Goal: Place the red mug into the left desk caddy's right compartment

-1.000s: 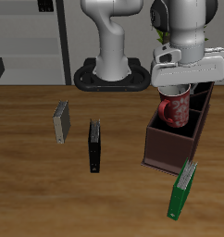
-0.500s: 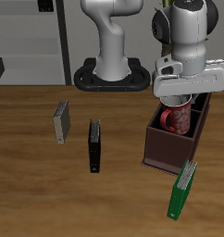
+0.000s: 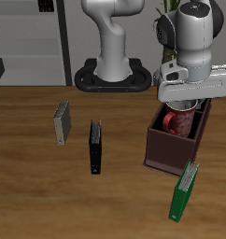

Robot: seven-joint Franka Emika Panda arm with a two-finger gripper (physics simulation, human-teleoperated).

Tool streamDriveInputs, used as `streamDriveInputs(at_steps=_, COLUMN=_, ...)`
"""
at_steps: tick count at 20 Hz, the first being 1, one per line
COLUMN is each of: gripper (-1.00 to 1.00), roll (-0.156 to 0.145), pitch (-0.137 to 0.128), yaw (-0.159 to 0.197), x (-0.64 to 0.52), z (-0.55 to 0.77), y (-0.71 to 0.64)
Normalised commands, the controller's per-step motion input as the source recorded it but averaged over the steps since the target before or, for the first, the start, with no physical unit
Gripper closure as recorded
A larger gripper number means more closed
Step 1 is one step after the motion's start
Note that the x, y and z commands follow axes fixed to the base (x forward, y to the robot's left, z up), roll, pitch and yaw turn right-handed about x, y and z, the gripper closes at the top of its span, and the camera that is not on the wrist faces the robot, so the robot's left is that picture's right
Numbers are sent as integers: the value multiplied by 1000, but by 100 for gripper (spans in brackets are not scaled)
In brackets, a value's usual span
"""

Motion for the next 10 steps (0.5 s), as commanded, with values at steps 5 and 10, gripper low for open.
streamDriveInputs(at_steps=5, gripper=100, roll=26, pitch=56, yaw=5, x=38, z=-393, y=164)
streamDriveInputs(at_steps=10, gripper=100, roll=17, pitch=37, yaw=-4, x=34, z=-183, y=76)
